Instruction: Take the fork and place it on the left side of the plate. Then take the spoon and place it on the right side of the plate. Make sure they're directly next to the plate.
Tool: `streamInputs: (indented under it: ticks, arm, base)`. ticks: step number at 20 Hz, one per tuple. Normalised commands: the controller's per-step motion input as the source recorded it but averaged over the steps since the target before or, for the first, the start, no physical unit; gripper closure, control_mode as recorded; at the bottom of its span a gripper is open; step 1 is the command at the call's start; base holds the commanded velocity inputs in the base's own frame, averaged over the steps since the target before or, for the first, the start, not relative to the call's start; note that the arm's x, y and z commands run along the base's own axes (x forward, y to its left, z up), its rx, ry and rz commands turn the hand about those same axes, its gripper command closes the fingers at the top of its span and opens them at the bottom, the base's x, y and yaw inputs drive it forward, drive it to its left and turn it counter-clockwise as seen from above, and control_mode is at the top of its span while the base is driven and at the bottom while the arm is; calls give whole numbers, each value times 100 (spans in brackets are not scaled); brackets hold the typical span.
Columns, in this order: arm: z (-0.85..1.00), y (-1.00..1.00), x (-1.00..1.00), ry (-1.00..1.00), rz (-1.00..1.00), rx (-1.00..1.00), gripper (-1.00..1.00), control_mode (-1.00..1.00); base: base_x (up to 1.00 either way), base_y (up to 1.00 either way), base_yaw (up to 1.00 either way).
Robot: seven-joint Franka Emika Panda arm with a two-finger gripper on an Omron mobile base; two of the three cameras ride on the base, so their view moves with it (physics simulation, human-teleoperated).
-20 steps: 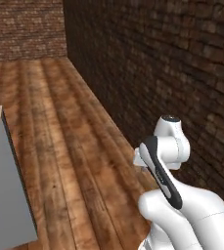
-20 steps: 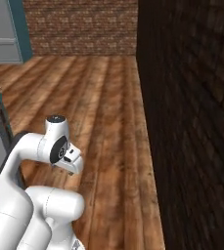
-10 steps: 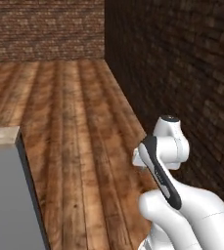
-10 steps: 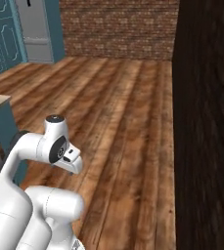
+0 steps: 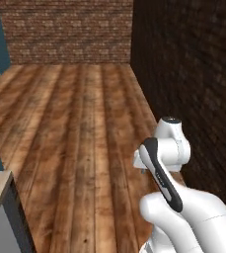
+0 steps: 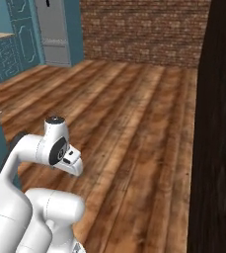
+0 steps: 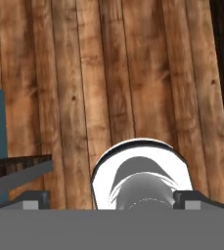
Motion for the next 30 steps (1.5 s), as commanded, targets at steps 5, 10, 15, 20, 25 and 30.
streamInputs:
  ticks: [5,10,15,20,25,30]
  arm:
    - [0,0,0,0,0,0,-100,100]
    - [0,0,0,0,0,0,-100,100]
    - [0,0,0,0,0,0,-100,100]
    - [0,0,0,0,0,0,-100,100]
    - [0,0,0,0,0,0,-100,100]
    - [0,0,0,0,0,0,-100,100]
  base:
    - [100,-31,31]
    - [100,-28,34]
    - [100,-44,25]
    - [100,-42,25]
    - [100,-46,25]
    - [100,-40,27]
